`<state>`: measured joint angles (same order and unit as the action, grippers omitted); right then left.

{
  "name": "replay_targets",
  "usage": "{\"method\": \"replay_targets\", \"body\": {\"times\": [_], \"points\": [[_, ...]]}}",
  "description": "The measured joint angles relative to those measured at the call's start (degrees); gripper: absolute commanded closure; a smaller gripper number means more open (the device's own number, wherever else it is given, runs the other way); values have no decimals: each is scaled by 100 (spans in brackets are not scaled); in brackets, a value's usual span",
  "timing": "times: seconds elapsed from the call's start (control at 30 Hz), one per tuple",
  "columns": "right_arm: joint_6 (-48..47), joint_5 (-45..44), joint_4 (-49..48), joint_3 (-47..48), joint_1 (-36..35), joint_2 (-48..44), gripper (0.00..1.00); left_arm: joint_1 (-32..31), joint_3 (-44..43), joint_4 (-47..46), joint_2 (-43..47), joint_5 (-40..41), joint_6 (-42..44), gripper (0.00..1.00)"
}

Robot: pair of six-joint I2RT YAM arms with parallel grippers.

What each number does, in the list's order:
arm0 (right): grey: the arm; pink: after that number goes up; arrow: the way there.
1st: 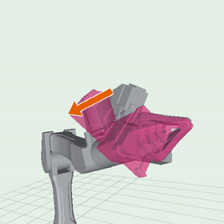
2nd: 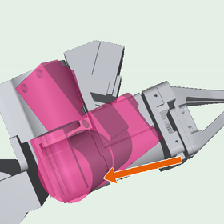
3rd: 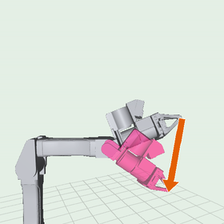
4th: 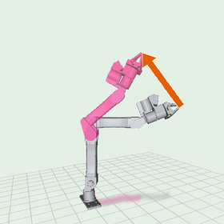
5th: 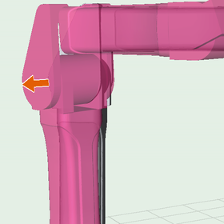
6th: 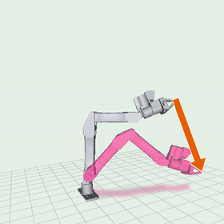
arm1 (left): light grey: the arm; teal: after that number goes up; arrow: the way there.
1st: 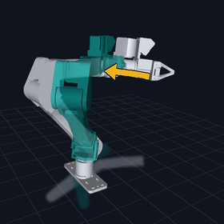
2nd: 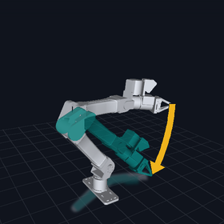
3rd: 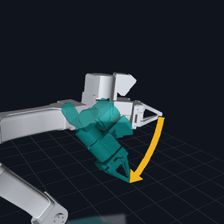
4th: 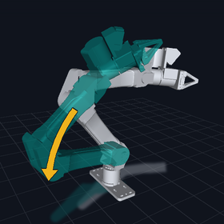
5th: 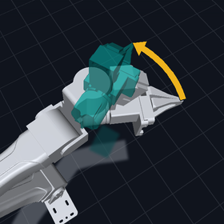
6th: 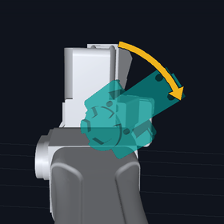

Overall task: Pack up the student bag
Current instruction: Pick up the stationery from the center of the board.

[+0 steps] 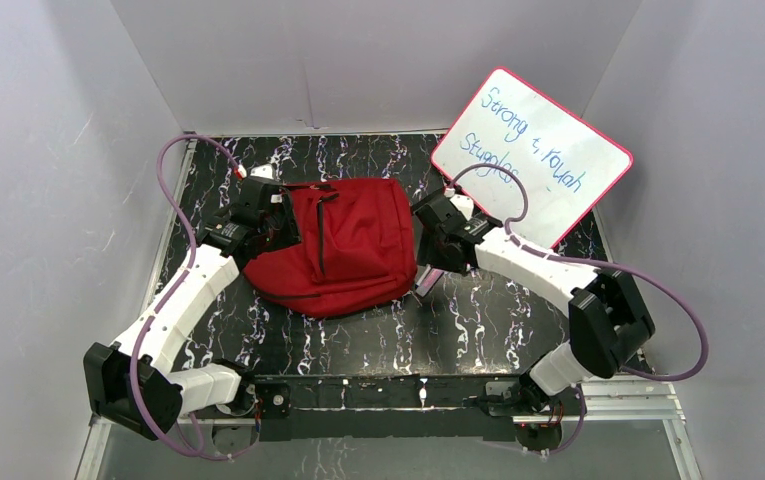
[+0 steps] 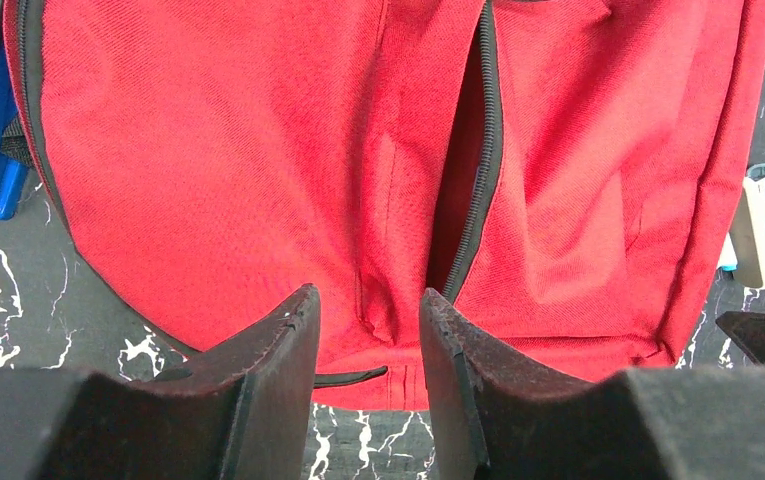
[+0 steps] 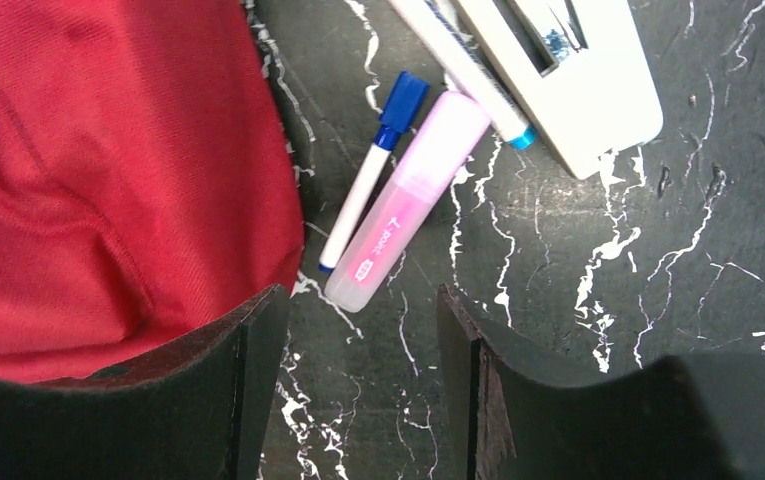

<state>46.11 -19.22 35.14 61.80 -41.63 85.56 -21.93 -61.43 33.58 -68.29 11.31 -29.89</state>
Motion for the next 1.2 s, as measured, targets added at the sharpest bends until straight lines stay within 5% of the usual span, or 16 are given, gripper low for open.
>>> {"method": "replay_targets", "body": {"times": [0.67,1.2], "points": [[162,210,-306,-240,361,769,41,0,13,-11,0,-162,-39,60],[61,354,-442,-356,378,1113,59,0,85,-11,0,-216,-81,60]]}}
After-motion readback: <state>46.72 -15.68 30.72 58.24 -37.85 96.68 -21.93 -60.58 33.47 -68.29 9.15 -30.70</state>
